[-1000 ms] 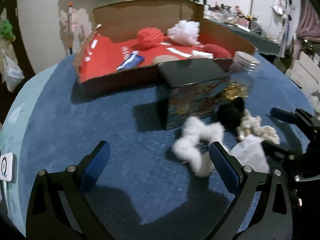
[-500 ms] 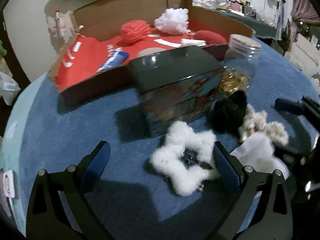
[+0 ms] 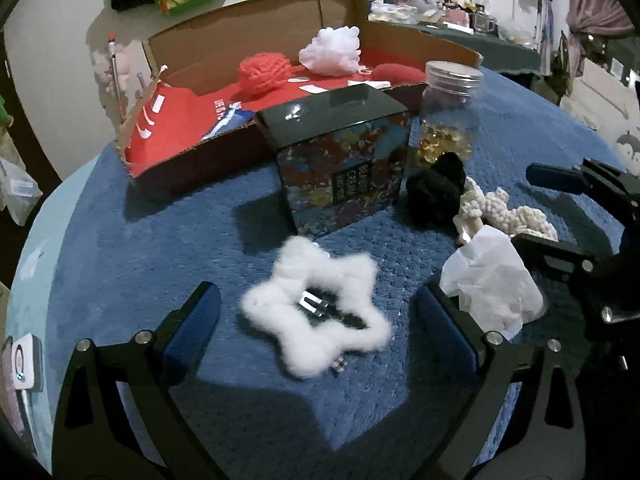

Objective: Organize soft objects
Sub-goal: 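Close the left tool on the white fluffy star scrunchie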

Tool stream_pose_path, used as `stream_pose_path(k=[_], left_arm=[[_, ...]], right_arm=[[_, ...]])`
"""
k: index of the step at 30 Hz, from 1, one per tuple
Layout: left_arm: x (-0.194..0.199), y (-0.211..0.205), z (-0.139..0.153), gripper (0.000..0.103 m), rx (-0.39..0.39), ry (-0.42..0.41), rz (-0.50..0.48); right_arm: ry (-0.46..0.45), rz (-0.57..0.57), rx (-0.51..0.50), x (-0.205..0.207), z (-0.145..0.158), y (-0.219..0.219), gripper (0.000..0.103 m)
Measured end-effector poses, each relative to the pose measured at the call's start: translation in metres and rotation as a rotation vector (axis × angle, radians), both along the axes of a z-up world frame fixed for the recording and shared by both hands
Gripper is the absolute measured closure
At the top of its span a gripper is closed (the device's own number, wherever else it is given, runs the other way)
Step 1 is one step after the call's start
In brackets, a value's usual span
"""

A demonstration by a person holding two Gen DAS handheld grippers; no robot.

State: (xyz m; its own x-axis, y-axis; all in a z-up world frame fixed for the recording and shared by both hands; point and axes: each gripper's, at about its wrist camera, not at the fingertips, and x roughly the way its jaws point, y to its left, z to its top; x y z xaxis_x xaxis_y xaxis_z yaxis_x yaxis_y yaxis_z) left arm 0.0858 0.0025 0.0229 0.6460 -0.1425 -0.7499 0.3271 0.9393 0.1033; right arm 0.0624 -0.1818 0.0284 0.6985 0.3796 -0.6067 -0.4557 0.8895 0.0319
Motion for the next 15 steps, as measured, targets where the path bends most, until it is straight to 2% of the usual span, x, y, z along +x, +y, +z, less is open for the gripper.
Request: stream_pose_path(k=[4,5,6,7,8,9,10,12,15], left_arm=[[0.002,0.005,0.002,0.006,-0.038,-0.001,0.014],[0.003,0.005,0.001,0.018,-0.046,0.001,0.012],[0.003,0.006,-0.001,0.032,-0.062,0.009,0.003],[0.003,0.007,-0.002,0.035,-0.088,0.017,-0.008],[0.001,0.008,-0.001,0.048,-0.099,0.007,-0.007],[-0.003,0.010,0.000,0.059,-0.108,-0.009,-0.005],[-0.004,0.012,0.001,0.059,-0.125,-0.011,0.000],[-0.010,0.017,0.003,0.066,-0.178,-0.011,0.004],[-0.017,0.019,0.007,0.073,-0.203,-0.021,0.007]], right_arm=[[-0.015,0.004,-0.014,-0.004,0.000,0.002,0.023],[-0.018,0.006,-0.013,-0.005,0.000,0.002,0.025],[-0.019,0.012,-0.008,-0.006,-0.001,0.002,0.031],[-0.018,0.018,-0.002,-0.006,-0.001,0.002,0.040],[-0.014,0.034,0.009,-0.006,-0.003,0.003,0.048],[-0.006,0.053,0.025,-0.006,-0.004,0.004,0.067],[-0.004,0.075,0.058,-0.008,-0.004,0.004,0.075],[-0.043,0.058,0.066,-0.014,-0.002,0.003,0.078],[-0.076,0.036,0.117,-0.020,0.007,-0.006,0.079]])
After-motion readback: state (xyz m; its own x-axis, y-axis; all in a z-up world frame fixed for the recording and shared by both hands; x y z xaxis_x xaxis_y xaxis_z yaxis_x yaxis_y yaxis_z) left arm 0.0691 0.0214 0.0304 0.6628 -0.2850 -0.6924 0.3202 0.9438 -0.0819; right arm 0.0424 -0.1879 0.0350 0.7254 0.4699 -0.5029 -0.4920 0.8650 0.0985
